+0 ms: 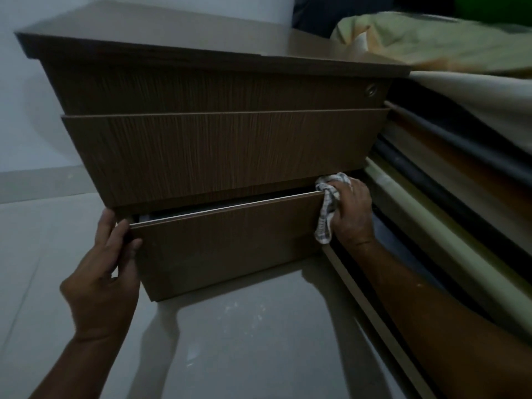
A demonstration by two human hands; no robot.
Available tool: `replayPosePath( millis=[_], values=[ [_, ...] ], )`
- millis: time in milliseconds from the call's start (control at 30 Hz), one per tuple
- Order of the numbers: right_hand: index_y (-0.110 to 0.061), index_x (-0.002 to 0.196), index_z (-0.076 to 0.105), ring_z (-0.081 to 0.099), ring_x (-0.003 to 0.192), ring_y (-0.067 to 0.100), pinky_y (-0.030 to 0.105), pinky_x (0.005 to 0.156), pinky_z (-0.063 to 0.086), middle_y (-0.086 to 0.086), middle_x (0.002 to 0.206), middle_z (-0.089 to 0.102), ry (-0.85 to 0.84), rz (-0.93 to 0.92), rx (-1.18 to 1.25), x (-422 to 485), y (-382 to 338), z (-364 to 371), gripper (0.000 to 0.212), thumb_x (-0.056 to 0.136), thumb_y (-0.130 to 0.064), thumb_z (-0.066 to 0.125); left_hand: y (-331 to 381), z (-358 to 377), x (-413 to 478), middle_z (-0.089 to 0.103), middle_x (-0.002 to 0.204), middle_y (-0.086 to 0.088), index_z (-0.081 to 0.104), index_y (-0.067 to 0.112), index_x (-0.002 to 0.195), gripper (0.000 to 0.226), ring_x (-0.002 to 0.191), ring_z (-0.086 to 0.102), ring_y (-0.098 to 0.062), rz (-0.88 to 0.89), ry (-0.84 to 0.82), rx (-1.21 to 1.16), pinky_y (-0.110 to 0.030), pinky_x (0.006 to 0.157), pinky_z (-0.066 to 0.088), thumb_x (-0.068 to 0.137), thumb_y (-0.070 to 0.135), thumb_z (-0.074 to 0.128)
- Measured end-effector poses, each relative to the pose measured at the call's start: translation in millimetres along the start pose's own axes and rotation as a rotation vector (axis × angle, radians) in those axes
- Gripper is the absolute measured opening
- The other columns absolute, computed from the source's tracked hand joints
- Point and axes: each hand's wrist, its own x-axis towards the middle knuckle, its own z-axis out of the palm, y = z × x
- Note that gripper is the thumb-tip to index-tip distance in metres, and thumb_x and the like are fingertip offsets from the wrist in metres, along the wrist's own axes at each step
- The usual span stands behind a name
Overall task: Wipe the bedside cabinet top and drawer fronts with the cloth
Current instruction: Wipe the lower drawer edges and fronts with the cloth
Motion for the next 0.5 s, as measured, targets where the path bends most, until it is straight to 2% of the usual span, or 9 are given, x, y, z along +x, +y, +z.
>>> replayPosePath(
  millis=[67,100,200,233,300,333,400,500],
  values=[
    [-0.012,0.113,0.065,0.049,0.113,0.023,0.028,0.106,0.027,0.012,0.115,0.065,0.0,0.035,-0.011,2,14,-3,0.029,0.086,-0.013,0.057,1,-3,1,0.05,0.149,-0.013,0.056,0.003,0.14,0.045,0.124,0.057,0.0,-0.01,-0.013,0.012,-0.015,0.106,0.043,0.102,0.027,0.054],
    [-0.013,0.112,0.066,0.051,0.114,0.023,0.022,0.107,0.027,0.01,0.116,0.065,0.015,0.083,0.004,4,20,-5,0.025,0.088,-0.01,0.058,1,-4,1,0.05,0.15,-0.011,0.055,0.003,0.141,0.046,0.122,0.057,0.0,-0.007,-0.021,0.027,-0.017,0.105,0.045,0.101,0.026,0.054],
    [-0.01,0.11,0.067,0.053,0.113,0.019,0.002,0.101,0.023,0.006,0.116,0.062,0.149,0.309,0.145,6,22,-12,0.033,0.085,-0.014,0.045,2,-7,-6,0.047,0.151,-0.013,0.052,-0.001,0.142,0.049,0.105,0.066,-0.019,0.055,-0.034,0.115,-0.034,0.091,0.054,0.098,0.021,0.054],
    [-0.009,0.108,0.067,0.053,0.11,0.014,-0.001,0.098,0.024,0.007,0.115,0.062,0.208,0.354,0.187,6,21,-13,0.037,0.081,-0.011,0.042,5,-7,-9,0.047,0.151,-0.015,0.052,-0.003,0.142,0.05,0.101,0.067,-0.022,0.083,-0.035,0.138,-0.032,0.089,0.054,0.096,0.018,0.055],
    [-0.006,0.107,0.068,0.053,0.105,0.012,-0.002,0.092,0.028,0.012,0.114,0.063,0.287,0.395,0.203,9,17,-14,0.039,0.078,-0.005,0.042,11,-6,-13,0.048,0.148,-0.02,0.054,-0.006,0.139,0.049,0.097,0.071,-0.029,0.116,-0.019,0.168,-0.023,0.089,0.05,0.093,0.012,0.058],
    [-0.005,0.108,0.068,0.055,0.105,0.017,-0.002,0.091,0.027,0.016,0.114,0.063,0.312,0.402,0.191,11,14,-12,0.037,0.08,-0.001,0.044,12,-7,-15,0.049,0.146,-0.022,0.055,-0.007,0.137,0.047,0.095,0.072,-0.03,0.126,-0.009,0.183,-0.022,0.087,0.048,0.092,0.009,0.059],
    [0.0,0.109,0.067,0.055,0.107,0.028,0.0,0.095,0.026,0.023,0.114,0.063,0.391,0.38,0.157,14,13,-12,0.032,0.084,0.006,0.047,14,-2,-13,0.05,0.145,-0.023,0.057,-0.009,0.134,0.045,0.092,0.074,-0.03,0.14,0.005,0.185,-0.024,0.081,0.048,0.091,0.004,0.061],
    [0.003,0.113,0.064,0.055,0.111,0.032,0.008,0.102,0.028,0.027,0.116,0.062,0.448,0.284,0.163,17,0,-11,0.032,0.086,0.005,0.046,12,2,-12,0.049,0.145,-0.025,0.058,-0.009,0.133,0.044,0.098,0.073,-0.029,0.127,0.011,0.182,-0.021,0.081,0.047,0.09,-0.005,0.064]
  ],
)
